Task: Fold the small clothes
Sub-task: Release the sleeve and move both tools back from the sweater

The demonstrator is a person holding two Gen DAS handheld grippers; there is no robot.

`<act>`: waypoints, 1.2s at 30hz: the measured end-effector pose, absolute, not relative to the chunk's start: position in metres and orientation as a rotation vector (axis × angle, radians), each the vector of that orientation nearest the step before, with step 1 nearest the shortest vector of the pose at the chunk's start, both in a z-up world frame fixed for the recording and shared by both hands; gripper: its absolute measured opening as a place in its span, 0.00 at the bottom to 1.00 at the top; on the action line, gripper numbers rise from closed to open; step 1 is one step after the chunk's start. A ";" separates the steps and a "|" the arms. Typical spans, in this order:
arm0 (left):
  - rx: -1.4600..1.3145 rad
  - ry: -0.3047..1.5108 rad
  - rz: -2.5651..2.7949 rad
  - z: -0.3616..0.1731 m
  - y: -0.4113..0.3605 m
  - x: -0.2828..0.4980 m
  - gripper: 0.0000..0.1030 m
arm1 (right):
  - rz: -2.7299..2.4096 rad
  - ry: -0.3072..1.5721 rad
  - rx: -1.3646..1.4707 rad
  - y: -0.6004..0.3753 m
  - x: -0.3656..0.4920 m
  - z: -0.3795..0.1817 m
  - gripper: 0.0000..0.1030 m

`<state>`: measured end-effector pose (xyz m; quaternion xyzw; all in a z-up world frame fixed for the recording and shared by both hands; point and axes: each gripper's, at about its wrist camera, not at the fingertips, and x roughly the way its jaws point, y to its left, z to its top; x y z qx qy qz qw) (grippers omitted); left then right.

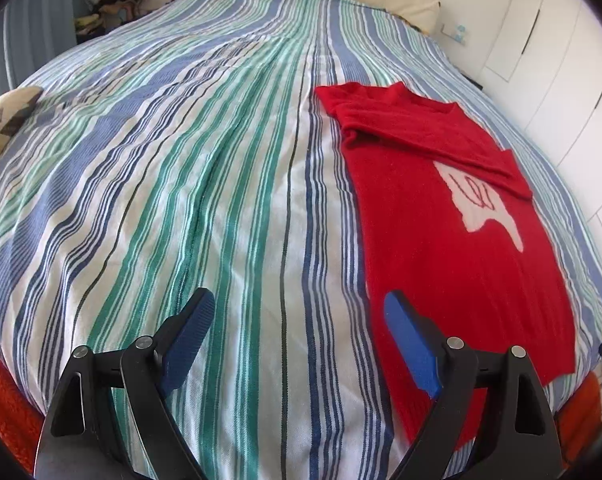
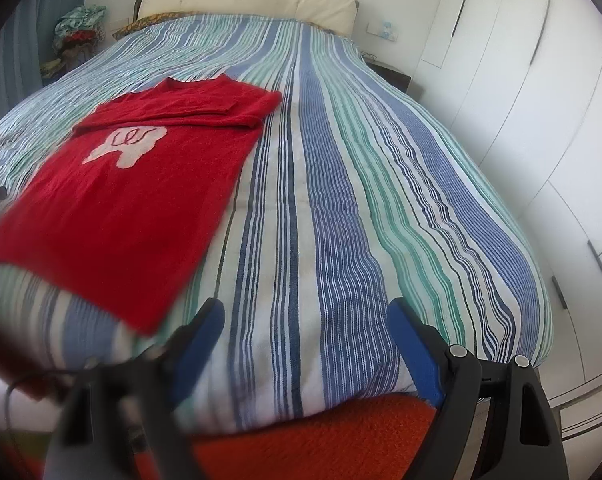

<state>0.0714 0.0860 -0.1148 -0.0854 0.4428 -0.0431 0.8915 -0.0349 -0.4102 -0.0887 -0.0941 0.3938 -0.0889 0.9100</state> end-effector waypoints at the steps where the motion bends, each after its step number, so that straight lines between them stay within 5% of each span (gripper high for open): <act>1: -0.187 0.905 -0.090 -0.112 0.088 0.069 0.86 | -0.186 0.806 -0.212 -0.406 -0.035 -0.088 0.81; 23: -0.178 0.883 -0.057 -0.102 0.085 0.065 0.86 | -0.209 0.798 -0.259 -0.404 -0.042 -0.086 0.81; 36: -0.047 0.746 -0.135 -0.052 0.069 0.026 0.90 | -0.131 0.557 -0.004 -0.375 -0.057 0.011 0.81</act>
